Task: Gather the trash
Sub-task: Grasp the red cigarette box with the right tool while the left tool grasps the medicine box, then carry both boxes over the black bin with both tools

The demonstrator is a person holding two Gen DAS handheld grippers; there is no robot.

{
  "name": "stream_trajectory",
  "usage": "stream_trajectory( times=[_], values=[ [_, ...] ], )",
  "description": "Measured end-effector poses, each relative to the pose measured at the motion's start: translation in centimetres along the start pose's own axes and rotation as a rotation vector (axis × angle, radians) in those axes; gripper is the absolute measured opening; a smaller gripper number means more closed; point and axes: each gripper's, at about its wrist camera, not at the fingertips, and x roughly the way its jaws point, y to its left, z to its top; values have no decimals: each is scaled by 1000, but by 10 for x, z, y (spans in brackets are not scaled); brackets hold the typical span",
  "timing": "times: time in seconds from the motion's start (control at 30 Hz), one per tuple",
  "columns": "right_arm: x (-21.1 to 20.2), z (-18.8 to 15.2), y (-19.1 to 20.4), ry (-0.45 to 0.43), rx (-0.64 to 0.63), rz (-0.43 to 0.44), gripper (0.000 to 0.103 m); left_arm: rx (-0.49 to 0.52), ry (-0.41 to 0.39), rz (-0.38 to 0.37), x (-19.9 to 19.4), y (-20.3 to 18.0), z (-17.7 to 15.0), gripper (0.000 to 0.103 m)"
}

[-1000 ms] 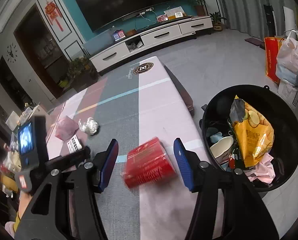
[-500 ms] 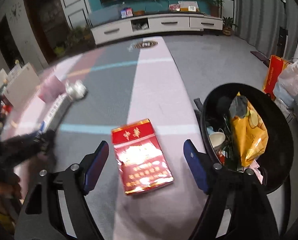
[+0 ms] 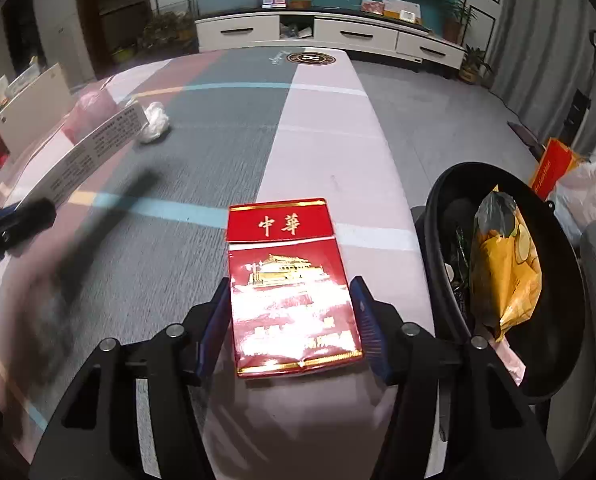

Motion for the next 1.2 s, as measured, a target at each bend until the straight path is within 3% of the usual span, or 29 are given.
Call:
stream_trajectory(
  times=[0.3, 0.67, 1.2],
  values=[
    [-16, -1, -1, -50, 82, 24, 55, 24, -12, -9, -6, -12, -6, 41],
    [-44, -6, -30, -120, 176, 35, 56, 64, 15, -18, -2, -31, -11, 41],
    [-80, -15, -122, -221, 427, 41, 56, 198, 7, -143, 19, -142, 26, 41]
  ],
)
